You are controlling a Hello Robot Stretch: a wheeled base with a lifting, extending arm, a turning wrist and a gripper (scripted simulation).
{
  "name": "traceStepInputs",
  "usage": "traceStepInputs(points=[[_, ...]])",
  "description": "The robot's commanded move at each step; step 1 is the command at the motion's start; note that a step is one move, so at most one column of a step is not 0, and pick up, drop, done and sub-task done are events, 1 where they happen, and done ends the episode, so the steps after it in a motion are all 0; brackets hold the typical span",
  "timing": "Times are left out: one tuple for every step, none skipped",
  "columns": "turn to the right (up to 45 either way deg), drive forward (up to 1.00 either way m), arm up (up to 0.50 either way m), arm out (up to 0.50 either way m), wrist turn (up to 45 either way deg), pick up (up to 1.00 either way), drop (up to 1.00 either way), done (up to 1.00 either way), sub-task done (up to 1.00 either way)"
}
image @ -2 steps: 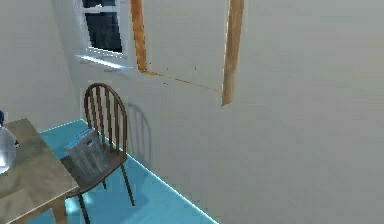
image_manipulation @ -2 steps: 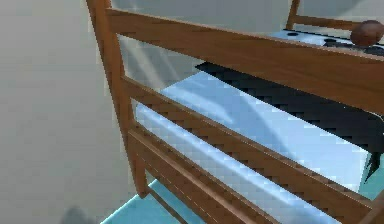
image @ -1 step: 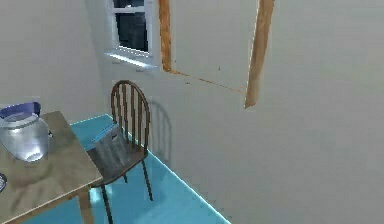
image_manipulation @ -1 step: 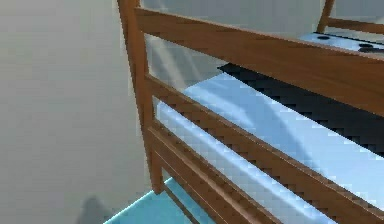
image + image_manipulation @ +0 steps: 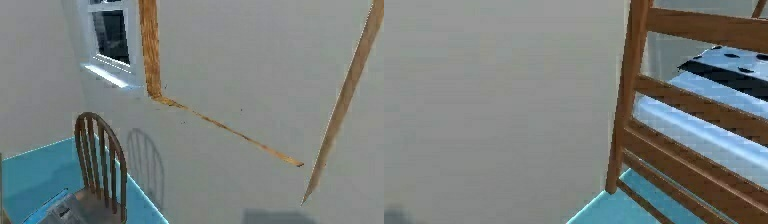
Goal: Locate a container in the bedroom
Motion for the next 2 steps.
traceStepInputs(points=[[-45.0, 0.00, 0.00, 0.00, 0.0, 0.00, 0.00, 0.00, 0.00], [-18.0, 0.00, 0.00, 0.00, 0.0, 0.00, 0.00, 0.00, 0.00]])
